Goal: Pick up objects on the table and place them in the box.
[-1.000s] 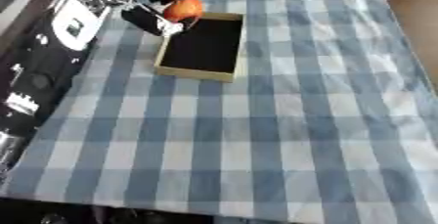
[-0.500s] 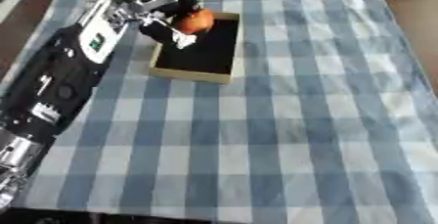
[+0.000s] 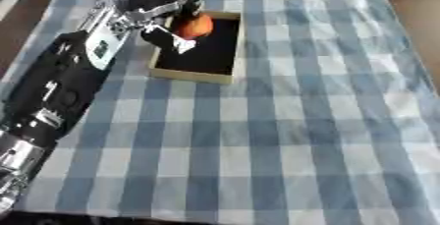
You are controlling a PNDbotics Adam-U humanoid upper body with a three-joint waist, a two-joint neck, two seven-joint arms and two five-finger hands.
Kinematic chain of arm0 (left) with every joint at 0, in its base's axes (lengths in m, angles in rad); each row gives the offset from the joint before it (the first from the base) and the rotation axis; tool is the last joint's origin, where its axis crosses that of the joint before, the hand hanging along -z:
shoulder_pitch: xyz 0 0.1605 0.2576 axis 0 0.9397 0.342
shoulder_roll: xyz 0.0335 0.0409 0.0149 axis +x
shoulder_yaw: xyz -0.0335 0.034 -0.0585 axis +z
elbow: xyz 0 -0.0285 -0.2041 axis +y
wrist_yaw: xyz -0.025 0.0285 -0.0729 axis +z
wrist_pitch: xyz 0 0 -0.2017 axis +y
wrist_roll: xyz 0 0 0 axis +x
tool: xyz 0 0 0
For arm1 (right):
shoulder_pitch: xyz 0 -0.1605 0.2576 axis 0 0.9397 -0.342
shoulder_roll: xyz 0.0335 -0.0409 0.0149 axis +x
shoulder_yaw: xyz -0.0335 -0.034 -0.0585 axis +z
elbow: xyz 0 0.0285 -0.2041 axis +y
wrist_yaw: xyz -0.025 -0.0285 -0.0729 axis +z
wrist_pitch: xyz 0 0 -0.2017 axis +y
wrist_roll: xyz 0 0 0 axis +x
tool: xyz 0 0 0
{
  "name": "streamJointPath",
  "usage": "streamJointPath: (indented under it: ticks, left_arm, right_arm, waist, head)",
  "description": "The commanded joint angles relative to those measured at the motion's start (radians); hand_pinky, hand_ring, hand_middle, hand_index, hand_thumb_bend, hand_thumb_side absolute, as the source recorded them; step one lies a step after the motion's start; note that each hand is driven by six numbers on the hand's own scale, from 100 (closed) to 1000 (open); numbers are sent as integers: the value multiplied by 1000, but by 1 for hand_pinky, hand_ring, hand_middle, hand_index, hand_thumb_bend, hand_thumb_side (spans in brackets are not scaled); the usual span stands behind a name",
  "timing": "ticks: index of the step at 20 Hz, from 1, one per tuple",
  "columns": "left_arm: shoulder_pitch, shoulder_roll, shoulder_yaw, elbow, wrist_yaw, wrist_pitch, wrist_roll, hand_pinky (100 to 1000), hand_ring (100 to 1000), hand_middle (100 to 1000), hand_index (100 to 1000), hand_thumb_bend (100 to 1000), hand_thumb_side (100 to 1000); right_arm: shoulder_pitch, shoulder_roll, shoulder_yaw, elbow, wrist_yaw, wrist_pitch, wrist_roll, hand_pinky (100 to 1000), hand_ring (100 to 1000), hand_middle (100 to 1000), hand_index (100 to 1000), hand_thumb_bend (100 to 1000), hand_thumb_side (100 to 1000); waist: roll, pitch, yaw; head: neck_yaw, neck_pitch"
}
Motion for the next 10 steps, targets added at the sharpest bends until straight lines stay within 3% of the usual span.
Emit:
streamJointPath:
  ticks: [1, 6, 10]
  left_arm:
    - [-15, 3, -1, -21, -14, -22, 2, 412, 576, 586, 746, 100, 212]
    - [-12, 10, 0, -29, -30, -53, -14, 595, 732, 732, 870, 189, 242]
    - [-8, 15, 4, -27, -66, -50, -28, 669, 798, 784, 910, 263, 269]
  right_arm:
    - [-8, -9, -3, -21, -8, -1, 3, 701, 694, 726, 722, 100, 752]
    - [-5, -6, -4, -21, -8, 0, 4, 701, 693, 726, 722, 100, 751]
    - [-5, -5, -4, -21, -8, 0, 6, 701, 692, 726, 722, 100, 750]
  waist:
    - [-5, -17, 1]
    - [-4, -21, 5]
    - [-4, -24, 6]
  head:
    - [6, 1]
    - [3, 3]
    - [1, 4]
